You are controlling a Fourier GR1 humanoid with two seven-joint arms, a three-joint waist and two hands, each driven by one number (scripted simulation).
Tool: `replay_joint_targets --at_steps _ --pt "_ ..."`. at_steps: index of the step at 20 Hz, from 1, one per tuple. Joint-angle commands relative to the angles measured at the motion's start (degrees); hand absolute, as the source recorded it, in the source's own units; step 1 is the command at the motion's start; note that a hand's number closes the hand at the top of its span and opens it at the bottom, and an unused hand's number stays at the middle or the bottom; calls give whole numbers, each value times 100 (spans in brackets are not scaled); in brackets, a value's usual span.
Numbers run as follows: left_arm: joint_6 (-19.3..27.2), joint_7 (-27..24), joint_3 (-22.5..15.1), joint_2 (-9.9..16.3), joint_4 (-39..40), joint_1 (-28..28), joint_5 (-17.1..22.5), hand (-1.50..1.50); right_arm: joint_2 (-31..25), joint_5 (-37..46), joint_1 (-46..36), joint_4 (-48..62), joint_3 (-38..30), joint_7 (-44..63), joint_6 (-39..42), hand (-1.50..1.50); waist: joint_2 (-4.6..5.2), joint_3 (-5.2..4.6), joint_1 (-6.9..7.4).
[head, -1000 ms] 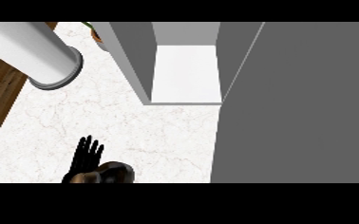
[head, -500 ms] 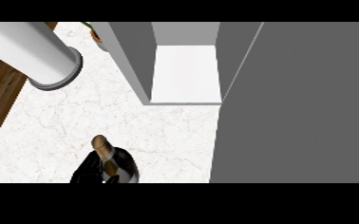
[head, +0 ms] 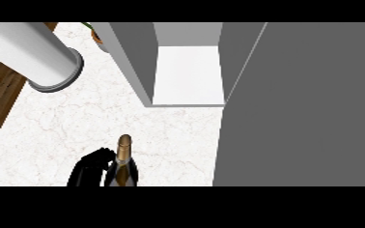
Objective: Pick up the wine, place it into the cabinet and close the cabinet
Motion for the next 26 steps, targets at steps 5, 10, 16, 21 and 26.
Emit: replay_joint_targets --at_steps 5,10,16,21,26 --pt "-187 -654 813 811 888 -1219 -155 150 -19 -471 149 -449 -193 -18 117 -150 12 -3 -8" --pt "297 -1040 765 650 524 -1225 -498 150 99 -400 537 -681 4 -115 188 -150 1 1 7" --pt "-165 -979 765 621 -168 -897 -102 150 -24 -625 465 -814 -249 191 170 -150 -3 2 24" --pt "44 401 613 600 -1263 -1218 230 150 8 -568 344 -810 -163 310 139 -150 -7 4 13" --pt "715 1270 -48 230 -2699 -833 -197 150 196 -301 403 -468 -41 -178 144 -150 -6 7 34"
